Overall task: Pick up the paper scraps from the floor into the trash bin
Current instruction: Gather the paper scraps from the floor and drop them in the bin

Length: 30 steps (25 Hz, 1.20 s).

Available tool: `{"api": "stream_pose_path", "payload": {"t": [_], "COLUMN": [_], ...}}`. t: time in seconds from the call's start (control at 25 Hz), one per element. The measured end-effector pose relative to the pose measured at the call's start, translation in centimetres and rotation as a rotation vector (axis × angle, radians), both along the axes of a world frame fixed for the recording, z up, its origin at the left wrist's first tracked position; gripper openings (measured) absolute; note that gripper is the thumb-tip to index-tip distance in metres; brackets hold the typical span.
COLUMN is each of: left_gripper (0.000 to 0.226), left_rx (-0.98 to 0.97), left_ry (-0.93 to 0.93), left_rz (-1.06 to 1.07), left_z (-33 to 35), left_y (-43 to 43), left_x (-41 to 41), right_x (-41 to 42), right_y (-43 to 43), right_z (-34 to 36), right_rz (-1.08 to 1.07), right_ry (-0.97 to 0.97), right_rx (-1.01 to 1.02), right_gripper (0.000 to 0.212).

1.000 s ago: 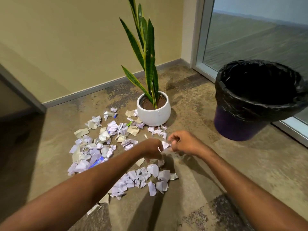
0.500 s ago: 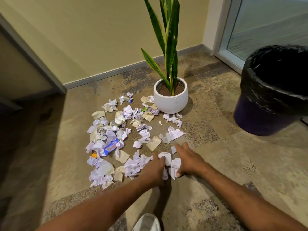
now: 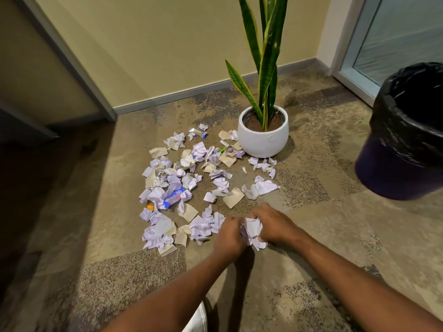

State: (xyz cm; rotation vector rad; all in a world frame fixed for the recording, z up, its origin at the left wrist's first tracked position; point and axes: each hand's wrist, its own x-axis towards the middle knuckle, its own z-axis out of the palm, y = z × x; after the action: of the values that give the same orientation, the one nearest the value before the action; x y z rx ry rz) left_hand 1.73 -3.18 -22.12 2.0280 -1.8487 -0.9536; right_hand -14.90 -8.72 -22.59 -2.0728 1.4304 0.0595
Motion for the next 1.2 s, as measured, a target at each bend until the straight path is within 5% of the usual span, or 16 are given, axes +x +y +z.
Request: {"api": "stream_pose_path", "payload": {"t": [0.12,0.36,0.76,1.0,1.2], "left_gripper": [0.030,0.035,0.006,0.005,0.011], "left_rx": [0.012,-0.028,0.053,0.151,0.222], "left_ry": [-0.041,-0.079,0.047,0.352,0.660], "left_rz": [-0.054,-0.133,-0.013,0.152,0.269], "left_z": [-0.3,-1.6,-1.2,0.2,2.4], "left_y": [0.5,1.1,-1.9,-4.7,-7.5], "left_x": [0.1,0.0,-1.0,-3.2,-5.7], "right_x": [-0.3,-0.5,-1.0,-2.6,-4.8], "right_y": [0.2,2.5,2.2,0.5,-1.4], "right_z": [0.0,-0.8,-3.0,-1.2,1.7], "right_rz": [-0.011,0.068,-0.206,-0.779,-0.962], "right_ry": [-0.012,0.013,-0.270,-0.661,-0.894], "right_rx": [0.091,0.076,-0.060,0.321,0.407], "right_gripper": [0.046,0.100,0.006,0.018,0.025]}}
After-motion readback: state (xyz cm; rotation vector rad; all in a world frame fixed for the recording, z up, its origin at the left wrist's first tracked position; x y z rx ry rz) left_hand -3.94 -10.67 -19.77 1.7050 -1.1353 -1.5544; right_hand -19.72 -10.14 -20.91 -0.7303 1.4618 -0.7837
